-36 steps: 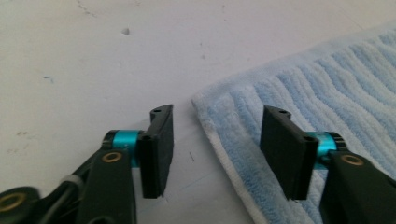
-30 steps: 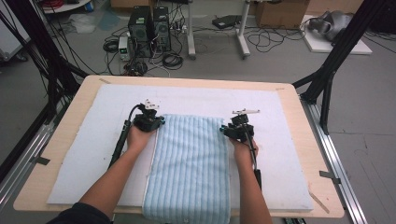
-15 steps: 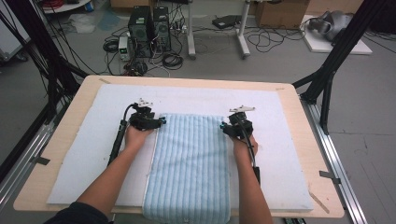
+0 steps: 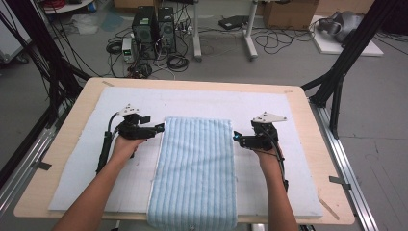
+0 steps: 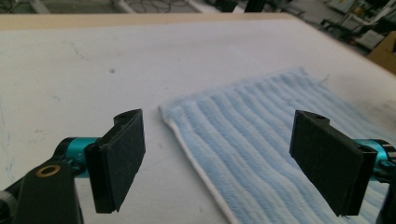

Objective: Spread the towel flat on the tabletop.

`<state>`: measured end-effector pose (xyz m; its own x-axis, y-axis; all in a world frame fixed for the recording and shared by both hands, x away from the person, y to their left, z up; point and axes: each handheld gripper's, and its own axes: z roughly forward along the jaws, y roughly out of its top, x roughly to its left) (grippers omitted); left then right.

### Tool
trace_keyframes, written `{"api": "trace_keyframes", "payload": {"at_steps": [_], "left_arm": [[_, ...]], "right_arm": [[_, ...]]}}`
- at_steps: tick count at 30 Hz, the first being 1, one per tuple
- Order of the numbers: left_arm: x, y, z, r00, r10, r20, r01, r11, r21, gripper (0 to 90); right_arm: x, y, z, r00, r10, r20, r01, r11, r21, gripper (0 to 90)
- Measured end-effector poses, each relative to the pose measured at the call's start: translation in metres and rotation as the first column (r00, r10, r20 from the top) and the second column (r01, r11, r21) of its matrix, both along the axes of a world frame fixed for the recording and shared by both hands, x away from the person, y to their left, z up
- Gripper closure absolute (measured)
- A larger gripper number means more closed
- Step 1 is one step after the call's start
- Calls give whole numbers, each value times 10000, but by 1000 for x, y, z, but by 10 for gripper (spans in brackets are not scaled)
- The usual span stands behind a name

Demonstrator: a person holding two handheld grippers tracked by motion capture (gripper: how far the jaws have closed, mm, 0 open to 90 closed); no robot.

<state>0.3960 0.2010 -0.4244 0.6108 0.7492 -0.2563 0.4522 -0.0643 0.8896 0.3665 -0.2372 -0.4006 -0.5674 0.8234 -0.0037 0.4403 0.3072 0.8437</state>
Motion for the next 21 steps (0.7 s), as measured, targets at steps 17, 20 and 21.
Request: {"api": "trace_keyframes", "payload": {"at_steps": [17,20,21], "left_arm": [[-21,6,6,9994,-100,323,99,9999,44,193],[-20,7,7,9995,-11,309,12,10000,-34,201],[-19,8,7,9996,73,285,-72,10000,-60,201]], "right_arm": [[-24,-10,0,10000,-29,10,28,9938,1114,113],[-24,-9,1,10000,35,-8,-34,9946,1040,113],[-24,-9,1,10000,43,-34,-39,9945,1043,113]]}}
